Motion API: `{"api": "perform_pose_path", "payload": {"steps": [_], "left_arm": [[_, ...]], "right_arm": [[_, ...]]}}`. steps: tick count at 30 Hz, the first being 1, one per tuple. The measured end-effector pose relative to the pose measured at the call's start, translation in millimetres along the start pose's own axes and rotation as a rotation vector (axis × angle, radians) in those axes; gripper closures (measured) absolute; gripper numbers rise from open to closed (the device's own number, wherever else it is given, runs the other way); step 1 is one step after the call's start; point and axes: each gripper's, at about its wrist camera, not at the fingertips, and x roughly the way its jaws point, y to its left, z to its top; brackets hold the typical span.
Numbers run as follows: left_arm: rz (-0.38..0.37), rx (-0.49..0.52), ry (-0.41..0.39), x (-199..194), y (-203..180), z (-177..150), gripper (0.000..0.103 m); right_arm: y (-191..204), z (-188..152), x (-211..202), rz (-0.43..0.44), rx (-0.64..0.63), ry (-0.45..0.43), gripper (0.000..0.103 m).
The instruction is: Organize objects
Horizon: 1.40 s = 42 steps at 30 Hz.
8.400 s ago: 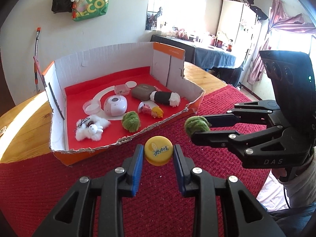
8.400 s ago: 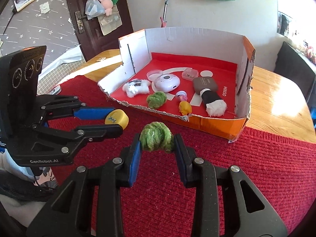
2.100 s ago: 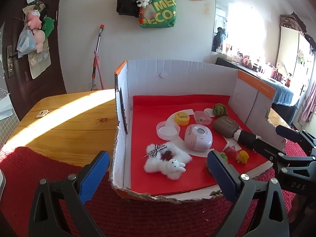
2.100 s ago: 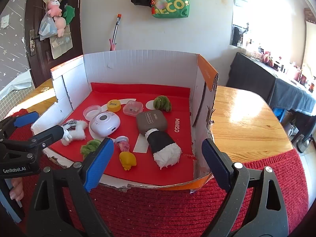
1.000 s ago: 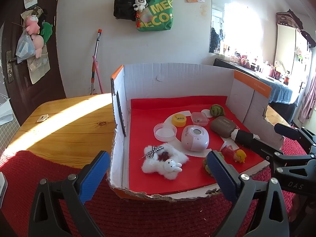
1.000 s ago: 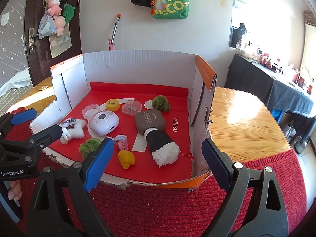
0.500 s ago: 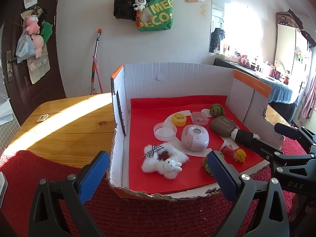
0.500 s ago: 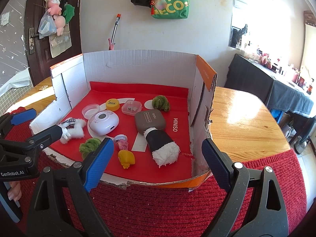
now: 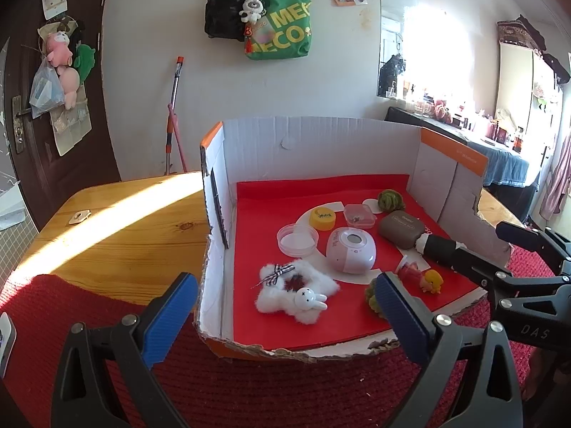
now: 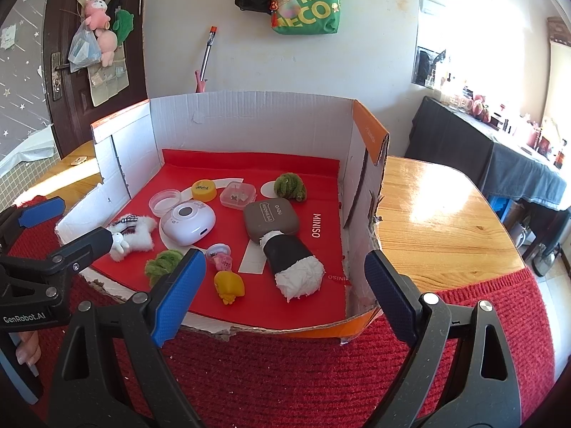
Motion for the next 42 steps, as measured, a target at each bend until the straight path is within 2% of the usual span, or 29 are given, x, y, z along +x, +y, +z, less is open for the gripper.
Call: {"api": "perform_pose_path", "payload": {"steps": [15,18,23,32,42], "left_arm": [[-0.013,-0.004,-0.018,-27.2,0.0,3.0,0.0],[-0.013,-0.007,-0.011,-36.2,0.1,-0.5,0.0],[-0.016,-0.023,0.02,-49.1,1.8,-13.1,0.0],[-0.024,-0.009,0.102,-57.7,-5.2,-41.5,0.0],[0.021,-0.039,0.237,-32.4,-5.8,-62.2,0.0]], "right_arm": [[-1.2,4.4,-30.6,-0.009,0.003,-0.019,0.011],[2.5,2.0,-43.6,-0.005,-0.007,-0.021,0.007],[6.4,-6.1,-59.4,-0.005,-0.008,-0.005,0.006],[8.1,-38.5,-60.1,-0.012,0.019,0.094,0.004],[4.1,-63.2,-28.8,-0.083,0.043,0.248,0.004]]}}
